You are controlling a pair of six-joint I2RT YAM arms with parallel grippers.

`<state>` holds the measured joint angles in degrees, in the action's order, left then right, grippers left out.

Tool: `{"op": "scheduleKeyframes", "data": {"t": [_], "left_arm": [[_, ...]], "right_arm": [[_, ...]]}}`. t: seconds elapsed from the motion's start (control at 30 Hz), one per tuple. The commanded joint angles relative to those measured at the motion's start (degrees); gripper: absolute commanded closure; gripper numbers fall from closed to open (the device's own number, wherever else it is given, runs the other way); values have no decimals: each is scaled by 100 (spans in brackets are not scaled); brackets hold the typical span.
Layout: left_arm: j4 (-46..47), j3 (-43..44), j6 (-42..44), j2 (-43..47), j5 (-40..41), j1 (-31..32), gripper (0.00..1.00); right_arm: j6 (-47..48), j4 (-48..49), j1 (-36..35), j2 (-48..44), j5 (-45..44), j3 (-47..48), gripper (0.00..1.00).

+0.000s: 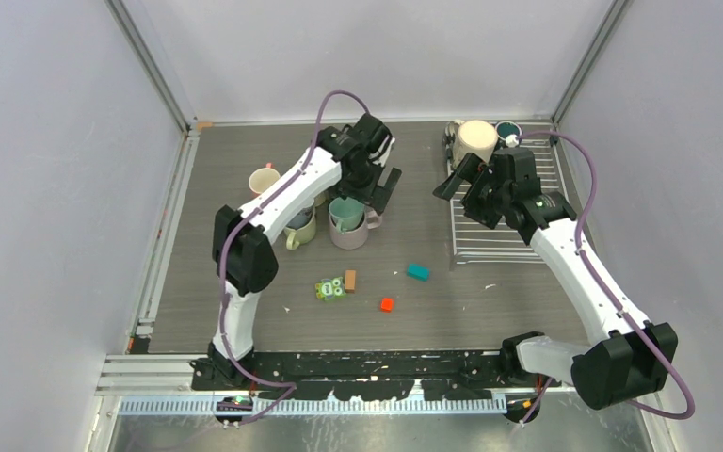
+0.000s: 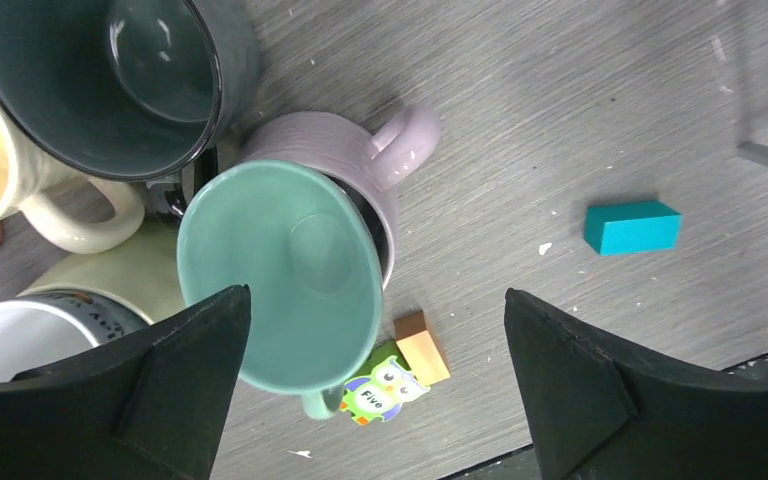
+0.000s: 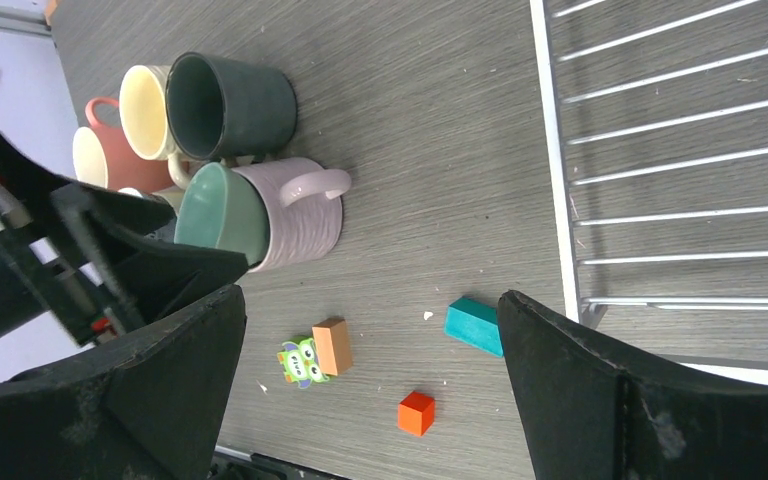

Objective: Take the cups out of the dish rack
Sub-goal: Unload the cup from the dish rack.

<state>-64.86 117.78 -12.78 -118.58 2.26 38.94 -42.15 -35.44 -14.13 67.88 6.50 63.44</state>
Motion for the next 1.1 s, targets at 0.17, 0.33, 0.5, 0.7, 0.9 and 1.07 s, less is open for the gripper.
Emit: {"op": "scheduleKeyframes", "data": {"t": [0.17, 0.33, 0.5, 0.7, 0.9, 1.07], "left_arm": [[716, -604, -113, 1633, -502, 17, 0], [1111, -1405, -222, 2456, -742, 20, 0], [1632, -2264, -368, 3250, -950, 17, 0], [2250, -3178, -491, 3991, -1196, 16, 0], [2766, -3843, -532, 4425, -1510, 13, 0], [2931, -4122, -566, 4590, -1608, 9, 0]], "right_arm": [[87, -198, 16, 58, -429, 561, 0], [147, -388, 21, 248, -632, 793, 0], [206, -499, 18, 436, -1045, 1055, 0], [323, -638, 45, 790, -1414, 1515, 0], [417, -471, 367, 1315, -1559, 1866, 0], [469, -195, 845, 1832, -1529, 2250, 0]]}}
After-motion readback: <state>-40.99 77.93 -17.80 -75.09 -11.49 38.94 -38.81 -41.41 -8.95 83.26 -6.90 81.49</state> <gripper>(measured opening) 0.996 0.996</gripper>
